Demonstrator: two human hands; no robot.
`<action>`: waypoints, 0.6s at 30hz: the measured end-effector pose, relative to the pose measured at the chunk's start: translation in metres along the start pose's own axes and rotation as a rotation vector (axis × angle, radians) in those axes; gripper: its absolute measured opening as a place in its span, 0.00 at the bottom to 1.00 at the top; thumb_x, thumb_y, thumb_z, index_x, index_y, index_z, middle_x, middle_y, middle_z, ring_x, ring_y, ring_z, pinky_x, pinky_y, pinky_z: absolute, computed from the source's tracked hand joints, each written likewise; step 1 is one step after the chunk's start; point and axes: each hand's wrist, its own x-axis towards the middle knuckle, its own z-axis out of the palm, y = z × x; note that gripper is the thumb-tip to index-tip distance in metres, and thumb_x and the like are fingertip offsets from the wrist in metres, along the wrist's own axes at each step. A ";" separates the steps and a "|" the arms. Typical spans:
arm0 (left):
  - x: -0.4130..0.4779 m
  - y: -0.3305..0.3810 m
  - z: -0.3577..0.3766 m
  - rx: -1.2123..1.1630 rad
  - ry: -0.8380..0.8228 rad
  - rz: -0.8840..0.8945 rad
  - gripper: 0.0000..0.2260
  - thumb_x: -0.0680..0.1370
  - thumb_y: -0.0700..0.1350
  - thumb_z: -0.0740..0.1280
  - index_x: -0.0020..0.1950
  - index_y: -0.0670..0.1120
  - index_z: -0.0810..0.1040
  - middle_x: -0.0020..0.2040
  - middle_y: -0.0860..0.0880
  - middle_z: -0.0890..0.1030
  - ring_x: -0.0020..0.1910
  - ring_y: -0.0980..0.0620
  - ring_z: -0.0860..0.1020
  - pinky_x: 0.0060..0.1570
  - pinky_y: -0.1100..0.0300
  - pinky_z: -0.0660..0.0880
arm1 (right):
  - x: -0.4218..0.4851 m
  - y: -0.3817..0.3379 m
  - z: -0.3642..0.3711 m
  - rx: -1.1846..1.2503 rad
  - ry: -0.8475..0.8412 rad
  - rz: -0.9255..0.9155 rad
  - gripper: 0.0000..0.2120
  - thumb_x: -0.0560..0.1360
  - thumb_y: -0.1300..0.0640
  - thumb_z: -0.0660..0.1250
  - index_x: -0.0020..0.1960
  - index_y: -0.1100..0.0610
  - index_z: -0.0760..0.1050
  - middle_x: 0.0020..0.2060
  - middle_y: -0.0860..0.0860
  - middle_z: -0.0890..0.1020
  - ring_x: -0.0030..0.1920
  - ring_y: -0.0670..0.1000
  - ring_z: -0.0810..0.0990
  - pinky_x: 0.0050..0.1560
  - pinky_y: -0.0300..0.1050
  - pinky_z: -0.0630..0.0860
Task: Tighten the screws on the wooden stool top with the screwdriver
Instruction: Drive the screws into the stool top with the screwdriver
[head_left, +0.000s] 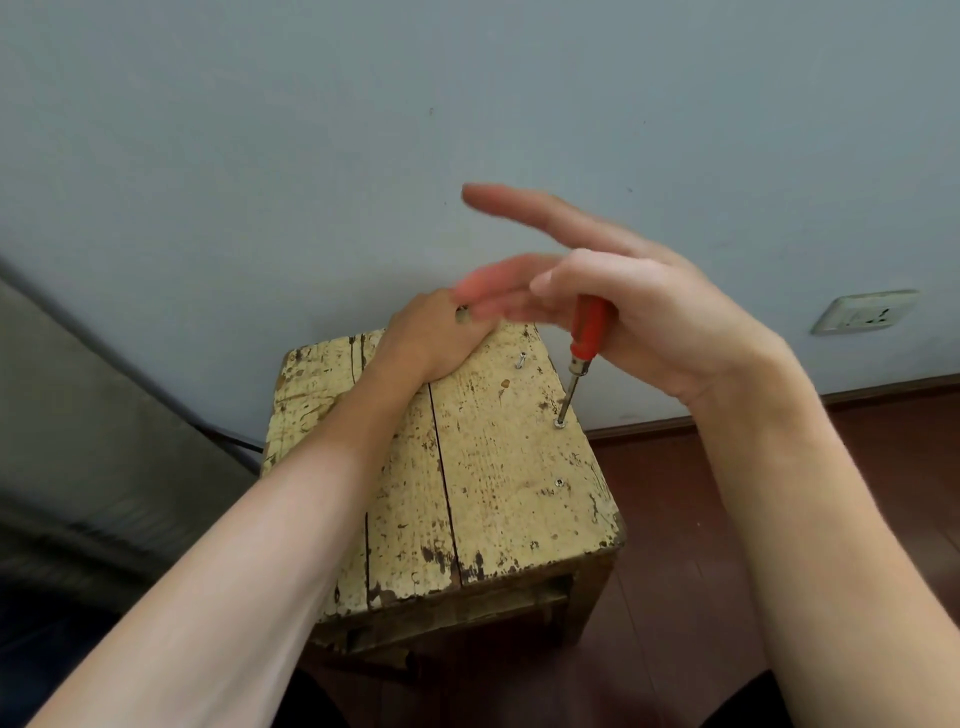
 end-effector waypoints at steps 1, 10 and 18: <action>0.001 0.000 0.000 0.017 -0.024 -0.003 0.23 0.77 0.71 0.57 0.56 0.57 0.81 0.52 0.56 0.84 0.52 0.49 0.81 0.52 0.50 0.78 | -0.001 0.000 0.000 0.060 -0.070 -0.010 0.26 0.83 0.67 0.55 0.76 0.50 0.75 0.47 0.58 0.89 0.46 0.55 0.87 0.54 0.42 0.80; -0.002 0.001 -0.002 -0.009 0.035 0.026 0.23 0.77 0.70 0.58 0.57 0.56 0.82 0.49 0.59 0.80 0.49 0.53 0.76 0.48 0.54 0.68 | 0.019 0.013 0.049 0.056 1.040 -0.169 0.17 0.78 0.64 0.55 0.37 0.51 0.76 0.24 0.49 0.65 0.25 0.49 0.61 0.29 0.43 0.58; -0.002 0.002 -0.002 -0.006 0.025 0.015 0.26 0.76 0.72 0.56 0.57 0.56 0.82 0.51 0.57 0.82 0.50 0.51 0.78 0.47 0.53 0.70 | 0.017 0.003 0.033 0.111 0.710 0.066 0.13 0.81 0.65 0.60 0.49 0.53 0.81 0.35 0.47 0.74 0.29 0.45 0.71 0.28 0.38 0.68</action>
